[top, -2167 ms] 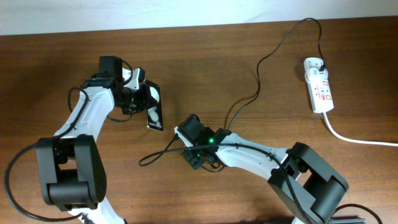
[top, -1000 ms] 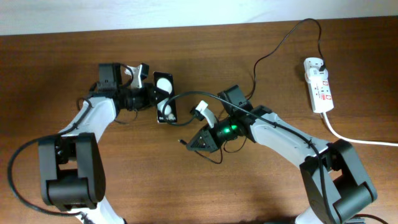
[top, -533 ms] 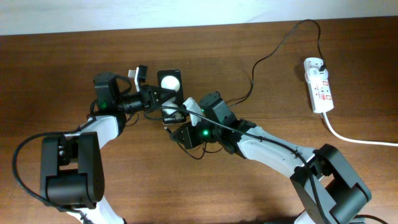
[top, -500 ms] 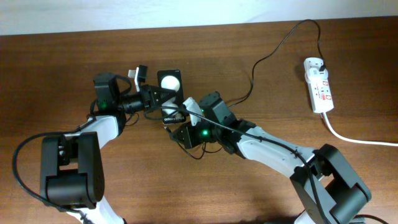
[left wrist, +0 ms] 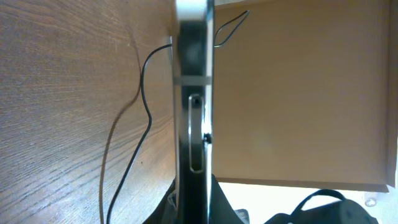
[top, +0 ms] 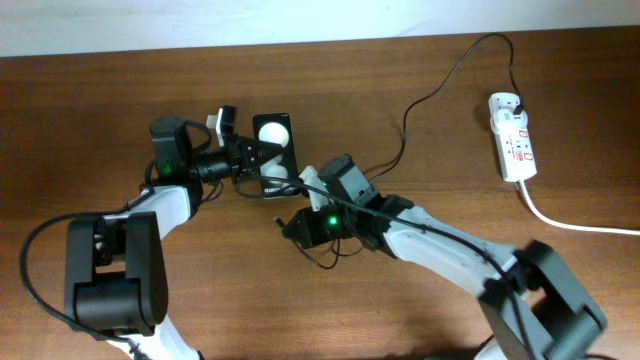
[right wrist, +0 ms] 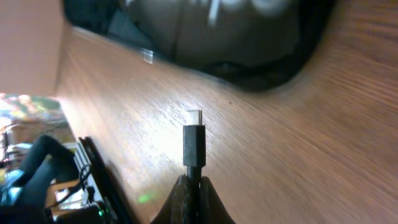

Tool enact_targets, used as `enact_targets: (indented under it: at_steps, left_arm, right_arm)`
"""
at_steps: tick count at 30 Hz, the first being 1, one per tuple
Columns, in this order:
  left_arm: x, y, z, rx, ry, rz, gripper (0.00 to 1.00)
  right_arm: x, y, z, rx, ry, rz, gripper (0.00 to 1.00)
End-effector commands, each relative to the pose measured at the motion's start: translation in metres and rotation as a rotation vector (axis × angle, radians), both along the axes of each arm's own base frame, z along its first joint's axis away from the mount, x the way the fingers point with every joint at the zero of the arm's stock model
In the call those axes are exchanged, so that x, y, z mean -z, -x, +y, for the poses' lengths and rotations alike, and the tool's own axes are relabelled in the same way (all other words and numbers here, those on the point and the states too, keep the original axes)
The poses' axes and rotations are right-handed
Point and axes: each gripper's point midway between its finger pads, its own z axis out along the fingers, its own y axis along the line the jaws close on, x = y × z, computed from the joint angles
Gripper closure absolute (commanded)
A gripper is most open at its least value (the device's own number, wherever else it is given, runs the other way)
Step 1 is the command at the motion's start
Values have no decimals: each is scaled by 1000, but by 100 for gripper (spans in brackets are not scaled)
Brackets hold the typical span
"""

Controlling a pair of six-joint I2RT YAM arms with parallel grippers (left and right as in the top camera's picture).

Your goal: Plug charger to phone and switch on socket

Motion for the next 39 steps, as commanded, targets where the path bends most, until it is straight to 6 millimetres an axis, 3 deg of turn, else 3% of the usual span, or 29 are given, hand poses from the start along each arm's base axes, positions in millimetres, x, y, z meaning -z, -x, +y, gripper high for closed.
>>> enact_targets:
  at_steps: [1, 6, 8, 12, 19, 24, 39]
  left_arm:
    - [-13, -1, 1, 0, 6, -28, 100]
    - [-13, -1, 1, 1, 6, -28, 100]
    - [-13, -1, 1, 1, 6, -28, 100]
    - [-13, -1, 1, 0, 5, -28, 100]
    - [-13, -1, 1, 1, 6, -28, 100]
    - [-13, -1, 1, 1, 6, -27, 100]
    - [-14, 1, 0, 13, 11, -29, 100]
  right_arm:
    - [-19, -2, -18, 98, 112, -135, 96]
    - [-24, 2, 8, 154, 72, -278, 96]
    - [-35, -8, 14, 178, 29, -324, 96]
    - [-39, -28, 3, 343, 41, -324, 96]
    - [-35, -24, 2, 334, 55, -311, 96]
    - [-30, -10, 8, 265, 37, -253, 96]
    - [-29, -13, 4, 277, 47, -253, 96]
